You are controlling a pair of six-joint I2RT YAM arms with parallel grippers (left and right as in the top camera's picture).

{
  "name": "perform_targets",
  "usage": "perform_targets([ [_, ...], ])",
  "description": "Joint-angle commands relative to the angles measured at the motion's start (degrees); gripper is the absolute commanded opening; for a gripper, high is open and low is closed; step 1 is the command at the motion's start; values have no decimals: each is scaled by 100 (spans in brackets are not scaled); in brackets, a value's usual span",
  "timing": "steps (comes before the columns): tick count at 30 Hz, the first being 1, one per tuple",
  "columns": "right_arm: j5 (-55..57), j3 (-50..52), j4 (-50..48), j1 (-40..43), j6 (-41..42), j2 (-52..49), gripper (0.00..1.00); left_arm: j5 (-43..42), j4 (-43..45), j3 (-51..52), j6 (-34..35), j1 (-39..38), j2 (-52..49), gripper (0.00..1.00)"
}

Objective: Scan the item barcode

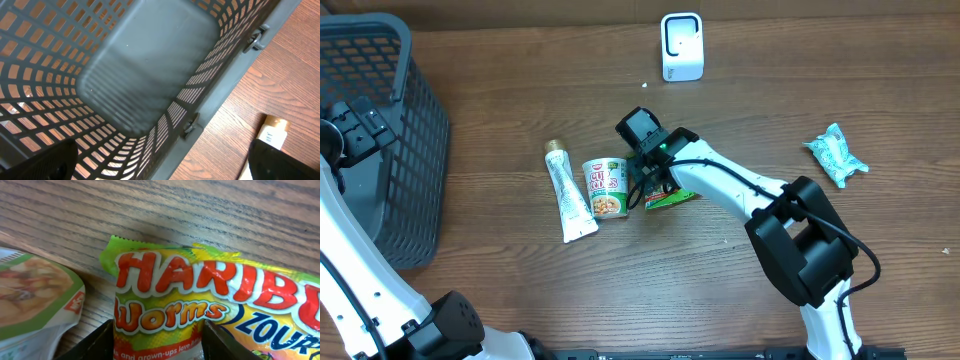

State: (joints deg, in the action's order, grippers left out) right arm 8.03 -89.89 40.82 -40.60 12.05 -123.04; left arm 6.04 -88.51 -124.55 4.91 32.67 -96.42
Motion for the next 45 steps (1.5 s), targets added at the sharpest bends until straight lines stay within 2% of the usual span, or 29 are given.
perform_targets([
  [1, 177, -20, 254, 4, -72, -385, 48, -9, 7, -90, 0, -7, 55, 100],
  [2, 186, -24, 369, 4, -142, -385, 47, -11, 9, -90, 0, -7, 55, 99],
  [4, 201, -101, 612, 4, -136, -372, 27, -9, 9, -90, 0, -7, 55, 100],
  [5, 162, -164, 717, 4, -136, -367, 22, -11, 9, -90, 0, -7, 55, 100],
  [7, 94, -271, 820, 7, -136, -356, 4, -11, 7, -90, 0, -7, 55, 100],
  [11, -63, -793, 1482, 90, 66, -90, 4, -11, 7, -90, 0, -7, 55, 100],
  [14, -1158, -1322, 2055, 337, 55, 278, 4, -9, 7, -90, 0, -7, 55, 100],
  [16, -2629, -1589, 2371, 745, -245, 629, 4, -9, 7, -92, 0, -7, 55, 100],
  [21, -6328, -1572, 2363, 1814, -1056, 964, 4, -9, 7, -90, 0, -7, 55, 100],
  [25, -8397, -798, 1355, 2507, -1255, 804, 4, -9, 9, -90, 0, -7, 55, 100],
  [28, -9390, 133, 68, 2682, -879, 623, 4, -11, 7, -92, 0, -7, 55, 100],
  [30, -9033, 629, -507, 2680, -409, 535, 4, -9, 9, -90, 0, -7, 55, 100],
  [33, -7560, 1165, -1062, 2682, 483, 525, 4, -9, 7, -90, 0, -7, 55, 100],
  [36, -6269, 1268, -1115, 2743, 1115, 525, 4, -9, 7, -90, 0, -7, 55, 100],
  [41, -4588, 1268, -739, 2815, 1349, 525, 4, -9, 9, -90, 0, -7, 55, 100],
  [45, -3956, 1248, -455, 2848, 1320, 527, 19, -11, 7, -90, 0, -7, 55, 100],
])
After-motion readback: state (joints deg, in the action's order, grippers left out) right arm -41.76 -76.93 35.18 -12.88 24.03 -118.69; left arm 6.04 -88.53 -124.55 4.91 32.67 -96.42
